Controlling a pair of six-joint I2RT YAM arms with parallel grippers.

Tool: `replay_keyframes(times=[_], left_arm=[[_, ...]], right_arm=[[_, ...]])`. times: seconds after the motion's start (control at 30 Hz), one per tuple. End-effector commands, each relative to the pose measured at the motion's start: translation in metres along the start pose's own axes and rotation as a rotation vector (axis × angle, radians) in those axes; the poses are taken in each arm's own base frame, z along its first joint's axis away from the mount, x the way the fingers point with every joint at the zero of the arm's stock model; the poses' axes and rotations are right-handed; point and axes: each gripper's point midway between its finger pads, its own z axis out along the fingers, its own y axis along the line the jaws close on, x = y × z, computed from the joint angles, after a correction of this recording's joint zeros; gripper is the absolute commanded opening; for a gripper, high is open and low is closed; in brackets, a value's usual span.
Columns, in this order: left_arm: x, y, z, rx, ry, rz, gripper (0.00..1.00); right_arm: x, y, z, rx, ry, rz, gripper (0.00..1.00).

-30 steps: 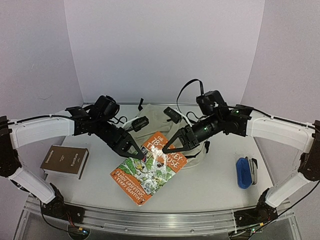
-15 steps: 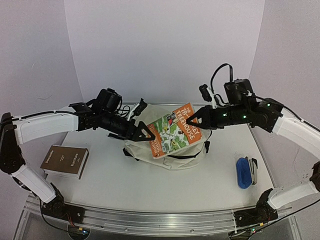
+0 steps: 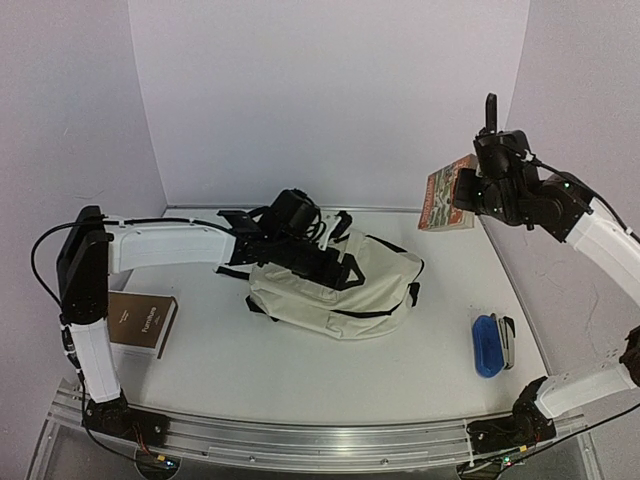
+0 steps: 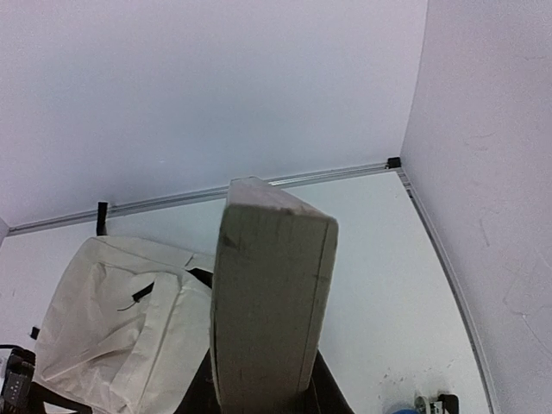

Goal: Pack the student bag
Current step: Place the book in the student bag.

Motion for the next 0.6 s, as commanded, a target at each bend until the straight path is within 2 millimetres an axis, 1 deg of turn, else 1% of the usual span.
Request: replay_keyframes(times=[0.0, 0.07, 0.1, 0.17, 0.2, 0.3, 0.37, 0.43, 0.5, 0.57], left_arm=[[-0.034, -0.012, 0.024, -0.031, -0.112, 0.095, 0.85], [-0.041, -0.02, 0.036, -0.032, -0.134, 0.138, 0.85], [-0.04, -0.019, 0.045, -0.043, -0.136, 0.156, 0.85], [-0.044, -0.023, 0.057, -0.049, -0.149, 0.188, 0.86], [-0.045, -0.022, 0.064, -0.062, -0.153, 0.202, 0.86], [-0.05, -0.022, 0.078, -0.083, -0.164, 0.228, 0.87], [-0.05, -0.024, 0.087, -0.085, -0.164, 0.247, 0.87], [-0.052, -0.032, 0.093, -0.082, -0.175, 0.282, 0.88], [-0.051, -0.037, 0.101, -0.092, -0.176, 0.315, 0.88], [-0.046, -0.035, 0.11, -0.124, -0.163, 0.33, 0.89]], right_arm=[[-0.024, -0.019, -0.015, 0.07, -0.104, 0.083, 0.0], [-0.017, -0.02, -0.012, 0.072, -0.091, 0.088, 0.0], [-0.014, -0.02, -0.011, 0.07, -0.085, 0.09, 0.0], [-0.007, -0.02, -0.01, 0.065, -0.072, 0.094, 0.0], [-0.005, -0.019, -0.009, 0.061, -0.068, 0.096, 0.0], [-0.001, -0.02, -0.009, 0.052, -0.058, 0.101, 0.0], [-0.001, -0.02, -0.011, 0.044, -0.057, 0.105, 0.0], [0.0, -0.02, -0.011, 0.041, -0.054, 0.106, 0.0], [0.001, -0.021, -0.012, 0.039, -0.053, 0.109, 0.0], [0.003, -0.021, -0.011, 0.039, -0.05, 0.11, 0.0]])
